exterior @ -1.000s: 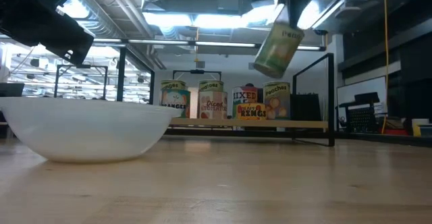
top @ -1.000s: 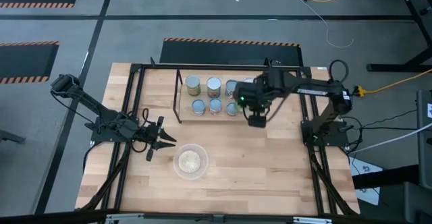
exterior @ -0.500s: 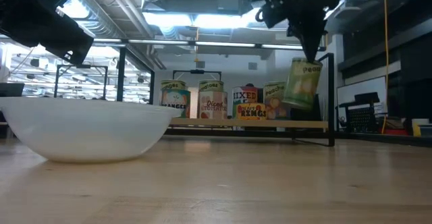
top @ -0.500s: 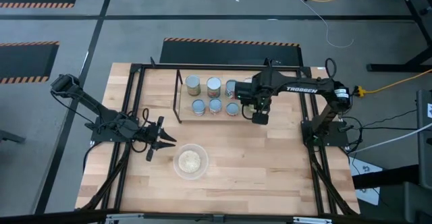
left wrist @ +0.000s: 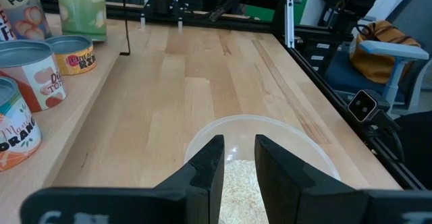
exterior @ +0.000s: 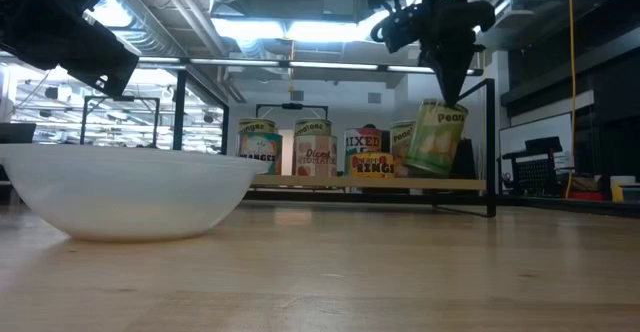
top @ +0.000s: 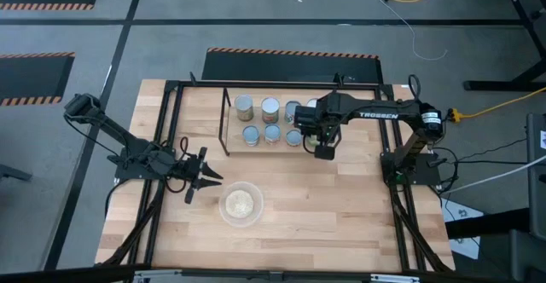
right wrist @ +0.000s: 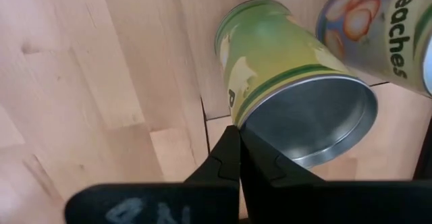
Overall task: Pick and place cans onto a shelf
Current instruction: Put the canned pears on the shelf
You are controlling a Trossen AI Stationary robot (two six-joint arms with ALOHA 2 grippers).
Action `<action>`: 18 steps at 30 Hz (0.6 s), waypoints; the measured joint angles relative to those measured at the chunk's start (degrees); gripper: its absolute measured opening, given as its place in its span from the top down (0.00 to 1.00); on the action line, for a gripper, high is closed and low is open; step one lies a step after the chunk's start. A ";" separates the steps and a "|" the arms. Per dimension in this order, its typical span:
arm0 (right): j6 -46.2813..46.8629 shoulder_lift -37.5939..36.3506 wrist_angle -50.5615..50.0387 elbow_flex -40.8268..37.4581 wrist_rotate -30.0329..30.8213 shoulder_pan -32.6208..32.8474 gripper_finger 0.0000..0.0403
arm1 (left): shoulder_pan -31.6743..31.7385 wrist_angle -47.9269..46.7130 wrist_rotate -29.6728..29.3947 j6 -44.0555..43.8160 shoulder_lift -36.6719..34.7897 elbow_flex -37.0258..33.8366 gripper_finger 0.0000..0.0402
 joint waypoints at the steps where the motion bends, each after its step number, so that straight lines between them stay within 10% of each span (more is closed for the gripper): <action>1: -0.01 0.00 0.12 0.00 0.00 0.00 1.00 | 0.00 0.00 0.00 0.00 -0.01 0.00 0.81; 18: -1.14 0.79 1.59 0.00 -1.01 0.02 0.98 | 0.00 0.00 0.01 0.00 -0.02 0.00 0.81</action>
